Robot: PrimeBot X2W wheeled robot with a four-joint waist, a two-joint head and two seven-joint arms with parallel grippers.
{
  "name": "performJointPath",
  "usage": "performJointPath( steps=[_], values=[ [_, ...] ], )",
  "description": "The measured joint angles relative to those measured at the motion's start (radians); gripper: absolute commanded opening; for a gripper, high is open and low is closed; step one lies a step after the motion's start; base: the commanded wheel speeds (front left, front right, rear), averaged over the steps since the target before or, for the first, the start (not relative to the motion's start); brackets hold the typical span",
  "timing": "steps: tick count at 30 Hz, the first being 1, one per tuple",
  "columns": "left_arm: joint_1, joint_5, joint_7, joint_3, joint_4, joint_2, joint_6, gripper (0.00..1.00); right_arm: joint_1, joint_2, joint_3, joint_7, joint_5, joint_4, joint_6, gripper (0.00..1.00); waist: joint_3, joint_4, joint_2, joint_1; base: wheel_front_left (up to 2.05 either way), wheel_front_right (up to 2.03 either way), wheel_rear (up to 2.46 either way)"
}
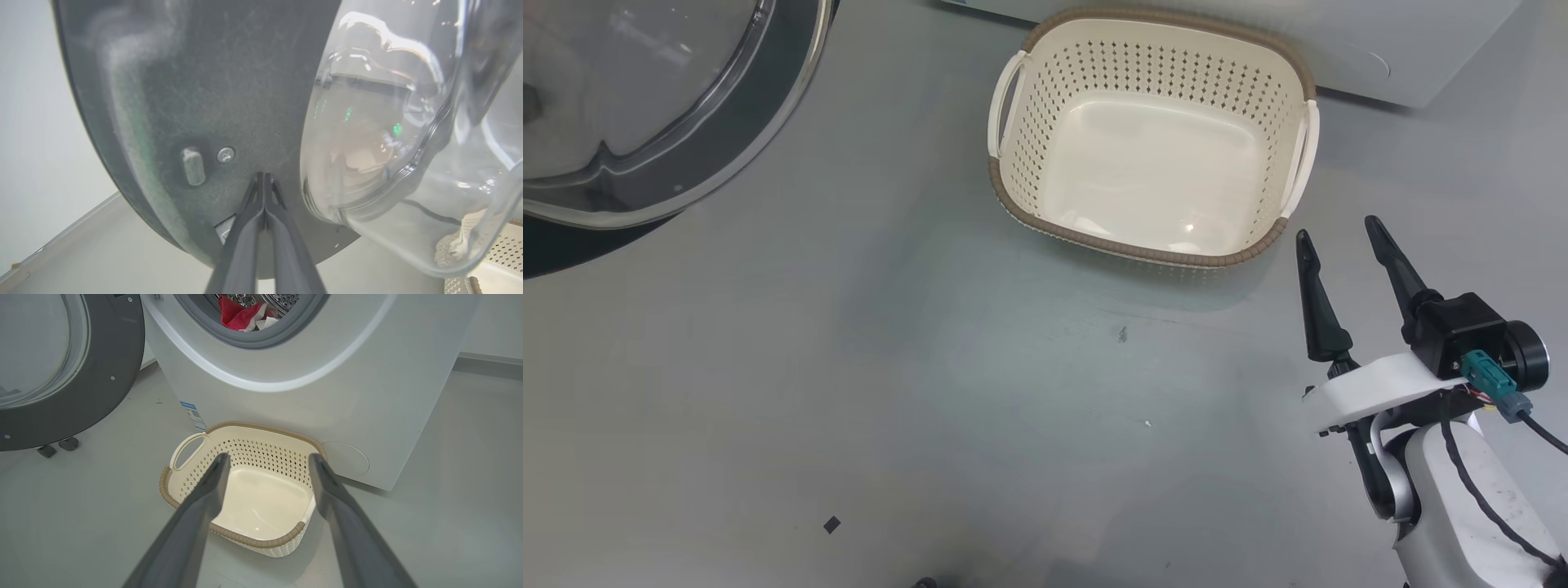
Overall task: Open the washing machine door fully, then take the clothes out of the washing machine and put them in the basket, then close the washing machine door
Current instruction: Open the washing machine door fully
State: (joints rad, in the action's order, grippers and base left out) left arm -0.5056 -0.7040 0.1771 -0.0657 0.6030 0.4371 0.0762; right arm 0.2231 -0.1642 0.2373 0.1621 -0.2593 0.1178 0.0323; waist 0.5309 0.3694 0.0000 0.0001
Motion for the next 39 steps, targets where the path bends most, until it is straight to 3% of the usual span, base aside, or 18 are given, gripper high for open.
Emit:
performJointPath(
  steps=[17, 39],
  values=[
    [-0.078, 0.007, 0.030, 0.038, 0.132, -0.004, 0.026, 0.00, 0.013, 0.000, -0.006, 0.002, 0.006, 0.005, -0.008, 1.00, 0.002, -0.010, 0.0000, 0.0000, 0.00, 0.00, 0.00],
    [-0.013, 0.108, 0.063, 0.181, 0.132, -0.055, 0.045, 0.00, -0.006, 0.051, -0.006, 0.065, -0.051, 0.105, 0.011, 1.00, -0.186, -0.031, 0.0000, -0.0001, 0.00, 0.00, 0.00]
  ],
)
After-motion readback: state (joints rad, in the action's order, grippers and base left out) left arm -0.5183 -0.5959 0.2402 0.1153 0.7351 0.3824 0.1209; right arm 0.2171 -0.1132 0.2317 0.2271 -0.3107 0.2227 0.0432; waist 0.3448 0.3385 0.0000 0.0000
